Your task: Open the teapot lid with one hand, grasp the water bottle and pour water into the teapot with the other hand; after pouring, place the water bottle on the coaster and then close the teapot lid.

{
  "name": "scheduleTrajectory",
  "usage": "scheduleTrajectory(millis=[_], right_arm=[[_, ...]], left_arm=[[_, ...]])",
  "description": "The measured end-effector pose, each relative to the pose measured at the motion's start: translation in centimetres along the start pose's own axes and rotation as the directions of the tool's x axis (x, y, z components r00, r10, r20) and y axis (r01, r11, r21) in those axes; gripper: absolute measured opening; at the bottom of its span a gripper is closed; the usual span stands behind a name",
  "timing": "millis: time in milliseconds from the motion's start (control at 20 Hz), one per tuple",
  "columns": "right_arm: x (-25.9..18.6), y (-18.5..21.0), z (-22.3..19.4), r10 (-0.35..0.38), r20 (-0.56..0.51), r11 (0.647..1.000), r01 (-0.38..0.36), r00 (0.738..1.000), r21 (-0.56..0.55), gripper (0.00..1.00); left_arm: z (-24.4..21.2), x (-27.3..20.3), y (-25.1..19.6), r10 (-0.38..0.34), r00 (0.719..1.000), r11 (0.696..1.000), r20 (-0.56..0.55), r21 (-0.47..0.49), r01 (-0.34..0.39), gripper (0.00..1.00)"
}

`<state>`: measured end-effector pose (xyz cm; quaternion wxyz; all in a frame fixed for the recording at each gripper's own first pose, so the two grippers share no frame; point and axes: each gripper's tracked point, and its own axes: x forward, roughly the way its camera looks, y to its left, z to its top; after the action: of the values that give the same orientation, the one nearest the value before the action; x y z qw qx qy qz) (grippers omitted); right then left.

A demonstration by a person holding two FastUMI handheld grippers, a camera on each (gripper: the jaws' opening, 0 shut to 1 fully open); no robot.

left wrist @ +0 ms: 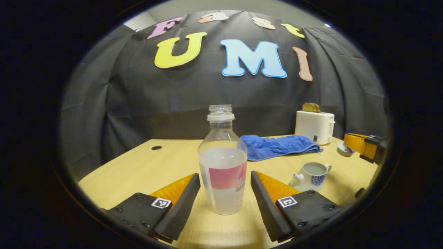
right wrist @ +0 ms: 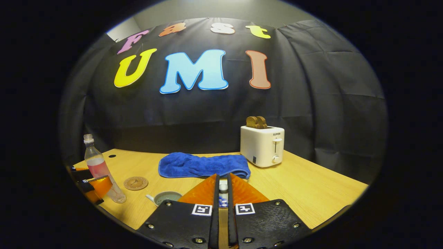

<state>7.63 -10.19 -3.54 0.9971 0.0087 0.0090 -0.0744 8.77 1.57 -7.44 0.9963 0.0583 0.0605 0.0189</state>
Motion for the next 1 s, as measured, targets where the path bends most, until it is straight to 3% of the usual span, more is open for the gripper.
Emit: scheduleTrajectory(millis=[50,150,300,450,600,850,1000], right_arm=[[-0.1,-0.5,-0.5,-0.005,-0.010,1.000,0.005,1.000,0.011,0.10],[-0.2,-1.3,-1.2,-0.014,-0.026,0.999,0.015,1.000,0.032,0.10],[-0.5,-2.1,-1.5,-0.023,-0.026,0.998,0.024,0.999,0.055,0.10],[-0.6,-2.2,-1.6,-0.017,-0.029,0.997,0.020,0.999,0.077,0.10],[-0.7,-2.1,-1.4,-0.008,-0.024,0.996,0.010,1.000,0.088,0.11],[-0.9,-2.4,-1.1,-0.005,-0.010,0.994,0.006,1.000,0.110,0.10],[-1.1,-2.5,-0.7,-0.009,0.002,0.993,0.009,1.000,0.114,0.10]], left_arm=[[-0.1,0.3,0.0,0.004,1.000,1.000,0.002,0.010,-0.004,1.00],[0.1,0.3,-0.4,-0.003,1.000,1.000,0.008,0.029,0.003,0.91],[0.4,0.3,-1.1,-0.024,1.000,0.997,0.015,0.069,0.023,0.89],[0.7,0.2,-1.7,-0.025,0.999,0.984,0.023,0.176,0.021,0.87],[2.0,0.1,-1.3,0.012,0.998,0.933,0.066,0.359,-0.035,0.87],[2.9,0.2,-0.5,0.028,0.996,0.839,0.079,0.540,-0.067,0.87],[3.0,0.6,-0.3,0.024,0.997,0.753,0.072,0.655,-0.066,0.87]])
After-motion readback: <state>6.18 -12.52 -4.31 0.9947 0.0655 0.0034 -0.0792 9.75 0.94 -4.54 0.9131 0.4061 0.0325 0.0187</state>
